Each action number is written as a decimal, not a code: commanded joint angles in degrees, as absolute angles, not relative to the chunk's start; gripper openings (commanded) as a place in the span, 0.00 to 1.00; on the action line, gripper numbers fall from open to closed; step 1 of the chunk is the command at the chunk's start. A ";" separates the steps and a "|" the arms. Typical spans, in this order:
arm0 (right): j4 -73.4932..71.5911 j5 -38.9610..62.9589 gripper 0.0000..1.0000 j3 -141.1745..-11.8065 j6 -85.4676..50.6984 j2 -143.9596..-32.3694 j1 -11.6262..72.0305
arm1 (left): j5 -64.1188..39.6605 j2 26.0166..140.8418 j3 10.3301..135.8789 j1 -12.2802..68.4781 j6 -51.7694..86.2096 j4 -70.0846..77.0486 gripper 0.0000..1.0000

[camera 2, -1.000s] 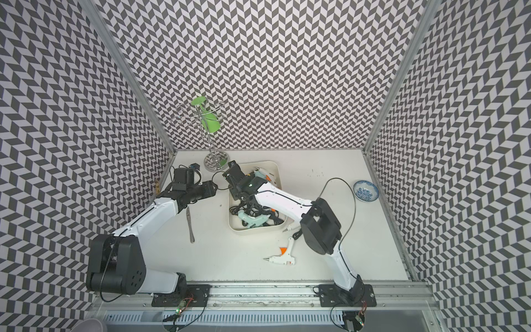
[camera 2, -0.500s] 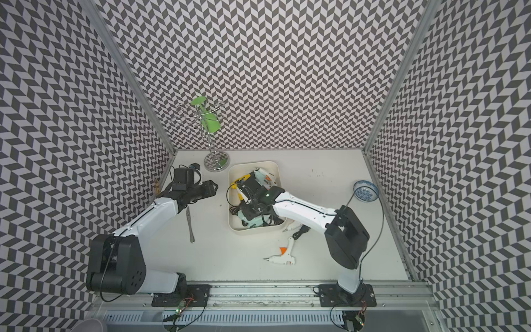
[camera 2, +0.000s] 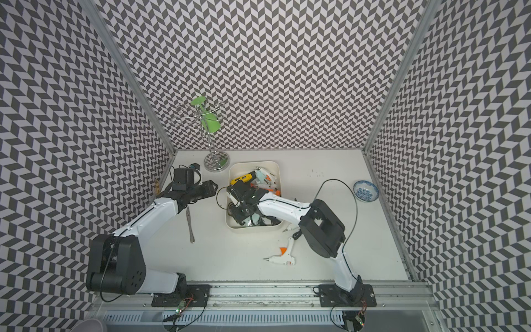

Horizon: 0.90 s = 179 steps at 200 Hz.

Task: Put the hot melt glue gun into the storage box
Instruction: Adjust the hot melt adhesive gun in the storage box.

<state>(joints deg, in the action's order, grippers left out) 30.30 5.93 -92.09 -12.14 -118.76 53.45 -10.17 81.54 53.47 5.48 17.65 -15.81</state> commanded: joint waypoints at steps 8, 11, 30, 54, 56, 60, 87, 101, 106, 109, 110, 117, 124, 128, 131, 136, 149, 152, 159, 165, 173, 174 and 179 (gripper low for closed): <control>29.47 3.17 0.08 -90.41 -13.38 -122.11 53.52 | -10.38 82.36 53.46 5.18 17.27 -14.77 0.57; 29.45 3.02 0.09 -90.29 -13.38 -121.89 53.50 | -10.38 82.40 53.43 5.14 17.31 -14.81 0.57; 29.35 1.58 0.22 -90.09 -13.75 -119.45 53.30 | -10.55 82.54 53.35 5.15 17.31 -14.77 0.57; 29.58 -1.72 0.48 -90.42 -14.35 -113.48 53.12 | -10.73 82.57 53.37 5.36 17.23 -14.71 0.57; 29.68 -1.95 0.50 -90.55 -14.35 -112.92 53.16 | -10.77 82.54 53.38 5.29 17.23 -14.69 0.57; 29.91 -2.51 0.52 -90.72 -14.33 -111.92 53.09 | -10.81 82.48 53.36 5.38 17.20 -14.68 0.57; 32.41 -5.01 0.70 -91.94 -14.85 -106.42 51.93 | -10.61 82.38 53.46 6.13 16.96 -14.67 0.57; 33.57 -5.36 0.72 -91.70 -14.86 -103.74 50.65 | -9.72 81.92 53.46 6.81 16.66 -14.77 0.57; 33.72 -5.49 0.73 -91.20 -15.00 -102.53 50.11 | -9.59 81.69 53.45 7.00 16.61 -14.68 0.58; 33.87 -5.66 0.73 -90.90 -14.99 -101.83 49.67 | -9.46 81.61 53.36 7.14 16.59 -14.65 0.58; 33.94 -5.73 0.74 -90.80 -14.97 -101.58 49.58 | -9.48 81.59 53.36 7.17 16.51 -14.66 0.58; 34.50 -6.39 0.74 -89.87 -15.24 -100.02 48.52 | -9.31 81.46 53.29 7.54 16.35 -14.65 0.58; 35.19 -7.64 0.75 -88.60 -15.83 -98.24 47.20 | -8.97 81.39 53.35 7.78 16.28 -14.81 0.58; 35.52 -8.50 0.75 -87.54 -16.20 -97.21 46.25 | -8.80 81.33 53.35 8.01 16.26 -14.87 0.58; 35.70 -9.18 0.75 -86.74 -16.61 -96.31 45.51 | -8.75 81.30 53.35 8.12 16.19 -14.90 0.58; 36.05 -10.39 0.77 -84.96 -17.42 -94.97 44.03 | -8.66 81.30 53.36 8.30 16.23 -14.94 0.58; 36.80 -12.86 0.85 -79.41 -19.95 -91.52 39.20 | -8.54 81.24 53.44 8.89 15.99 -14.94 0.58; 36.81 -12.91 0.85 -78.13 -20.30 -90.93 37.91 | -8.50 81.26 53.45 9.00 15.92 -14.95 0.58; 36.69 -12.16 0.85 -74.93 -20.37 -89.53 34.94 | -8.38 81.31 53.54 9.23 15.90 -14.99 0.58; 36.41 -10.72 0.85 -72.45 -20.06 -88.70 32.25 | -8.43 81.36 53.58 9.40 15.91 -14.96 0.58; 35.94 -9.44 0.86 -69.25 -19.67 -88.02 29.37 | -8.59 81.46 53.55 9.53 15.91 -14.95 0.58; 35.86 -9.25 0.86 -68.86 -19.55 -87.95 29.14 | -8.60 81.51 53.54 9.56 15.91 -14.95 0.58; 35.26 -8.47 0.86 -67.06 -18.86 -87.80 27.76 | -8.53 81.54 53.56 9.65 15.90 -14.95 0.58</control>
<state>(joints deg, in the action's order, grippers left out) 33.71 -8.78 -75.57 -18.13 -88.60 34.33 -9.19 82.08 53.47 9.04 16.99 -15.81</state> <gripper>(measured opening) 0.854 0.577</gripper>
